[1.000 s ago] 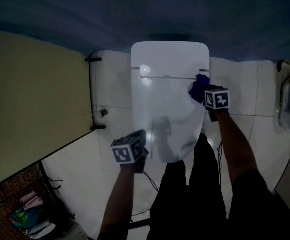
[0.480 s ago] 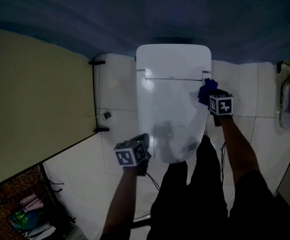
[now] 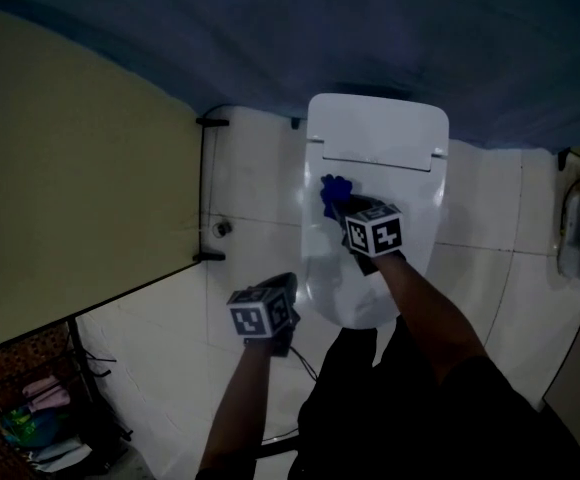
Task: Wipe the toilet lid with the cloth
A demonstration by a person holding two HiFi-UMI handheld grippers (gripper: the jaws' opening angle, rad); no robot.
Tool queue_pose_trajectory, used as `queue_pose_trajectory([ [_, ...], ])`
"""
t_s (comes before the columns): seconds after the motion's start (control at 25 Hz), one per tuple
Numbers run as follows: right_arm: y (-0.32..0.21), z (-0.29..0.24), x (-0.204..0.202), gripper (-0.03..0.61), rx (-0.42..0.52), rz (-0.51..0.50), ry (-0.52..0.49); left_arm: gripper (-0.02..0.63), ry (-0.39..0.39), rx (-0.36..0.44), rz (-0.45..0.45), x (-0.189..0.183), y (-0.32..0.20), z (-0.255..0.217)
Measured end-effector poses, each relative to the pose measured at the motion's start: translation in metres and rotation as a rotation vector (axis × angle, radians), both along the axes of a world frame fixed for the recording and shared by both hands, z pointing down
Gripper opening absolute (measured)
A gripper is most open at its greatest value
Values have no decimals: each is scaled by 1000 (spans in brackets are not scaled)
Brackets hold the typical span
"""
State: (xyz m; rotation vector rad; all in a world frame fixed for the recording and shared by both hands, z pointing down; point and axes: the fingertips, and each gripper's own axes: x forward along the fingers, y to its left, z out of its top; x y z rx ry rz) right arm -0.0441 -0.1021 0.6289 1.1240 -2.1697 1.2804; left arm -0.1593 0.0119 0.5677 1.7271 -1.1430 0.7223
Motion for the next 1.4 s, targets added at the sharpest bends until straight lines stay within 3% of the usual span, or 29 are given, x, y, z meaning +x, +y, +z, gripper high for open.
queue_pose_trajectory([
  [0.2, 1, 37, -87, 63, -169, -49, -106, -8, 19, 5, -20, -24, 14, 7],
  [0.4, 10, 79, -108, 63, -236, -94, -1, -8, 28, -49, -63, -39, 35, 28],
  [0.84, 34, 118, -24, 63, -284, -56, 195, -8, 54, -60, -42, -18, 28, 38],
  [1.24, 73, 121, 63, 64, -262, 6, 213, -8, 63, -23, 19, 27, 10, 36],
  [1.4, 92, 122, 108, 64, -255, 38, 237, -8, 49, -42, 73, 54, 17, 41],
])
